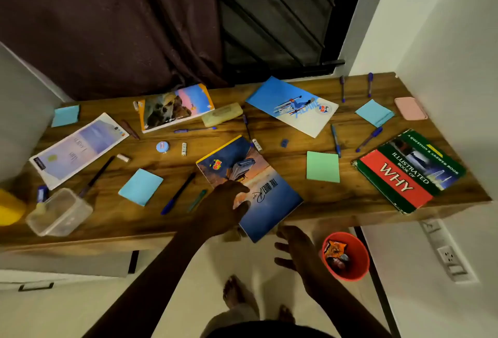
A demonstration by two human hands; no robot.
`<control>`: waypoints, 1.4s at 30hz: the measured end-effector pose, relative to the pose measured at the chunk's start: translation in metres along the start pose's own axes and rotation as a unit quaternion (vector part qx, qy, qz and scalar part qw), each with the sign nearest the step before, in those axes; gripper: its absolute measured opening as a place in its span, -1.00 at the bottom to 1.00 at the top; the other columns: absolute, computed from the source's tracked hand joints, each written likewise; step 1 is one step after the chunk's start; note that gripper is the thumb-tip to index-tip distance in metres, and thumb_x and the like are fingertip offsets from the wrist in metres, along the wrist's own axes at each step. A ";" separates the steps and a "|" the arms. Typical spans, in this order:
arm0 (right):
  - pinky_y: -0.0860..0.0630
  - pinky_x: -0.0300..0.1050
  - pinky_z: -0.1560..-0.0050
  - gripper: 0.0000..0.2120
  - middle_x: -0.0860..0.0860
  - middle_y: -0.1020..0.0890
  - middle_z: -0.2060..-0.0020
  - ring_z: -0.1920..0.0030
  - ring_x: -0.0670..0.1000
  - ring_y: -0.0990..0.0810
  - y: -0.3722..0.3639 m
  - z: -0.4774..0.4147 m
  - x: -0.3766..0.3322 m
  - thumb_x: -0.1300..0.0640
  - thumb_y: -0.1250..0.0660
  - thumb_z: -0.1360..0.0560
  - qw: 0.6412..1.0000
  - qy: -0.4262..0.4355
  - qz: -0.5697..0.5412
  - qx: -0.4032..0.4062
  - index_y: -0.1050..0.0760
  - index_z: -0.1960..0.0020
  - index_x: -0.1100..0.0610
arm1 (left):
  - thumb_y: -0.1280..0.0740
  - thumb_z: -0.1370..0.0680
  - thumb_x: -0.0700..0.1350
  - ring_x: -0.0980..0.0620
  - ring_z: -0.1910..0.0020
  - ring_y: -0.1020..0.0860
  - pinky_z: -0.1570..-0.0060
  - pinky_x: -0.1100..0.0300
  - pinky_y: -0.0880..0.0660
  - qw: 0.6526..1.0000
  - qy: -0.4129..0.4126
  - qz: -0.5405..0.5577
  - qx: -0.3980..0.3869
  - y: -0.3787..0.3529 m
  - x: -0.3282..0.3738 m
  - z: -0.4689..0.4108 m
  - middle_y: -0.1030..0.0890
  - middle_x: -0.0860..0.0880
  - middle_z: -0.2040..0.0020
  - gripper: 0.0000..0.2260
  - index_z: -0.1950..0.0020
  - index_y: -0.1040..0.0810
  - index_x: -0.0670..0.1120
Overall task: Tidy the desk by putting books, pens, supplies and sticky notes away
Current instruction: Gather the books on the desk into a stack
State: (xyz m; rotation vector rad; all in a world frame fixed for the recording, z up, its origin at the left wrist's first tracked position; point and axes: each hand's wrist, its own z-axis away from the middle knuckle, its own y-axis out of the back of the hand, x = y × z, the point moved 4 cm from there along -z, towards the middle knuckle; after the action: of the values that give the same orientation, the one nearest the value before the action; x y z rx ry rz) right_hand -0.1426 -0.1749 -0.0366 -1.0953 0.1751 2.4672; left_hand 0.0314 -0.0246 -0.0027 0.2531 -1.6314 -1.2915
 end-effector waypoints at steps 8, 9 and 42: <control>-0.61 0.12 -0.17 -0.70 0.05 -0.61 -0.28 -0.24 0.14 -0.61 -0.038 -0.019 0.001 -0.01 -0.26 -0.67 0.989 -0.080 -0.124 0.002 -0.47 -0.37 0.04 | -0.39 -0.56 0.05 0.02 -0.39 -0.43 -0.29 0.13 -0.44 0.996 -0.043 -0.010 -0.077 -0.013 -0.015 -0.051 -0.47 0.03 -0.39 -0.61 -0.38 -0.50 0.04; -0.62 0.10 -0.14 -0.73 0.06 -0.64 -0.24 -0.21 0.14 -0.64 -0.040 -0.019 -0.001 0.02 -0.26 -0.67 0.987 -0.078 -0.137 0.004 -0.48 -0.35 0.05 | -0.39 -0.56 0.05 0.01 -0.38 -0.44 -0.30 0.11 -0.45 0.995 -0.042 -0.011 -0.084 -0.015 -0.017 -0.053 -0.47 0.04 -0.38 -0.61 -0.37 -0.50 0.05; -0.66 0.06 0.07 -0.77 0.14 -0.73 -0.06 -0.03 0.19 -0.73 0.072 -0.066 -0.226 0.00 -0.40 -0.57 0.988 0.130 0.072 -0.048 -0.64 -0.18 0.08 | -0.32 -0.63 -0.25 0.21 0.04 -0.67 0.10 0.34 -0.58 0.929 0.109 0.350 0.050 0.054 0.013 -0.014 -0.70 0.21 0.07 -0.89 -0.12 -0.60 -0.12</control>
State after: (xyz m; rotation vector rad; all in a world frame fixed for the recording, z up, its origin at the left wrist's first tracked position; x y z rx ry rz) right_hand 0.0047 -0.3335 0.0794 -1.4941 0.2218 2.4710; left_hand 0.0576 -0.0202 0.0483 -0.1227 -1.4042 -0.6113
